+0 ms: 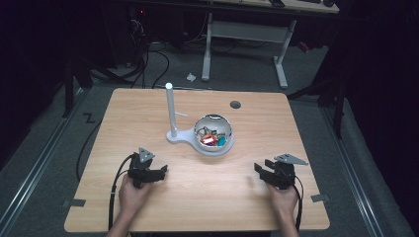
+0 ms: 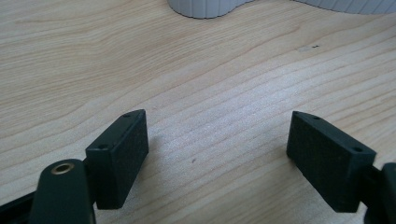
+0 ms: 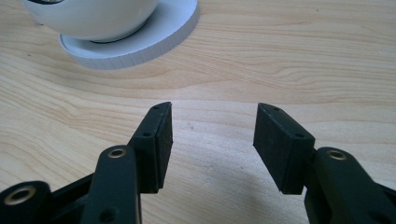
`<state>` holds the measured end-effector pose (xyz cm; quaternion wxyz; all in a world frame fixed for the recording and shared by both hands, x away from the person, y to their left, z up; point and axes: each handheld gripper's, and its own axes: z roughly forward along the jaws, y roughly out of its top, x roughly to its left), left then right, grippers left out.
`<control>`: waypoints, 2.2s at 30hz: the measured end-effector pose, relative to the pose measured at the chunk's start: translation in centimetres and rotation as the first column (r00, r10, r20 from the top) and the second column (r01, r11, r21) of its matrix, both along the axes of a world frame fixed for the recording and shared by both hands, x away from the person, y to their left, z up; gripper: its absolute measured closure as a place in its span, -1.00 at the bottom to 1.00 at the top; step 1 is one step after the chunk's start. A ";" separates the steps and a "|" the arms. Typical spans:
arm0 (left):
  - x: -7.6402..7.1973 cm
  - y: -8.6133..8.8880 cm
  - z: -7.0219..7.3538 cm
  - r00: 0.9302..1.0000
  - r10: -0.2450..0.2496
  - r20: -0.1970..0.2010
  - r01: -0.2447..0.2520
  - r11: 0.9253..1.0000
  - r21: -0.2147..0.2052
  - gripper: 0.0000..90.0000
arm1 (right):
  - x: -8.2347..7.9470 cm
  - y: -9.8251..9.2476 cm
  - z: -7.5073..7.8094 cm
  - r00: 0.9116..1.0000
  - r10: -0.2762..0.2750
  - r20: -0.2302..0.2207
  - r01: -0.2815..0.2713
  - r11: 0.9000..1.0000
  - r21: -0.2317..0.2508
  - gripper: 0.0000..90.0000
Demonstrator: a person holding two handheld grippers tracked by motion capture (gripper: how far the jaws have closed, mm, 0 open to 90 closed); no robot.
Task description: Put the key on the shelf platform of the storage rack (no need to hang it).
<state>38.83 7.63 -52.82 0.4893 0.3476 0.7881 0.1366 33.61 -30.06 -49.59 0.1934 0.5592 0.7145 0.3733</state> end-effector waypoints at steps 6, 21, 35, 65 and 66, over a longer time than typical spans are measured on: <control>0.0 0.0 0.0 1.000 0.000 0.000 0.000 1.000 0.001 -0.53 | 0.2 0.0 -0.7 1.000 -0.024 -0.010 0.023 0.999 -0.048 0.04; 0.0 0.0 0.0 1.000 0.001 0.000 -0.001 1.000 0.000 -0.53 | 0.7 0.3 -1.5 0.998 -0.055 -0.024 0.051 0.988 -0.144 0.02; 0.0 0.0 0.0 1.000 0.001 0.000 -0.001 1.000 0.000 -0.53 | 1.0 0.5 -2.0 0.998 -0.056 -0.039 0.049 0.985 -0.166 0.01; 0.0 0.0 0.0 1.000 0.002 -0.004 -0.002 1.000 -0.003 -0.53 | 1.0 0.6 -2.3 0.998 -0.055 -0.038 0.047 0.984 -0.172 -0.21; 0.0 0.0 0.0 1.000 0.002 -0.003 -0.002 1.000 -0.002 -0.53 | 1.0 0.6 -2.3 0.998 -0.054 -0.038 0.047 0.984 -0.172 -0.21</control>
